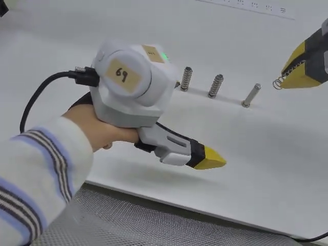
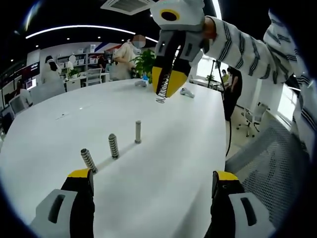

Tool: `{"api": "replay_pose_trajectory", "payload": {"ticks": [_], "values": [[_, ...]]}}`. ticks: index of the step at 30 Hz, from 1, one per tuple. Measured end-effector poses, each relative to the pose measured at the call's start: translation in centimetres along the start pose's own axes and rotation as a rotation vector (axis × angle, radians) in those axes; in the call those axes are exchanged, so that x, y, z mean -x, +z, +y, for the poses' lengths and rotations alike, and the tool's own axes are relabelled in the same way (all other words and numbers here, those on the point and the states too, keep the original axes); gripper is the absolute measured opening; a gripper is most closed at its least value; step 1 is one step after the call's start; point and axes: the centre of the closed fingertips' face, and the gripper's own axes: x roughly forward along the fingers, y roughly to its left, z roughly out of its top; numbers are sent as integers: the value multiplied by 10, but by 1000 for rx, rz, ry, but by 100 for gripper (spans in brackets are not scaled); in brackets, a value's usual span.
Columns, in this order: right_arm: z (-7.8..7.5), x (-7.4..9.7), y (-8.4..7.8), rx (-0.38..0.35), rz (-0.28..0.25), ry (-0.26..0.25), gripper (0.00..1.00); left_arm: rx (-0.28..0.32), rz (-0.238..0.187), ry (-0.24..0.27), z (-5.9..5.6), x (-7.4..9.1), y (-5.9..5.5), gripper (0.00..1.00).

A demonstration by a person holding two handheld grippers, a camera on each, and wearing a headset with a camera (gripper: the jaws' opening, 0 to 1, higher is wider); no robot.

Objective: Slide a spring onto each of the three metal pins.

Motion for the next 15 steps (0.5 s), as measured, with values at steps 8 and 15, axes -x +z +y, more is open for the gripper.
{"api": "replay_pose_trajectory", "payload": {"ticks": [8, 15], "values": [[-19, -6, -4, 26, 39, 15, 8, 19, 7, 7, 1, 0, -1, 98], [-30, -19, -5, 44, 61, 42, 8, 33, -3, 6, 2, 0, 1, 98]]}}
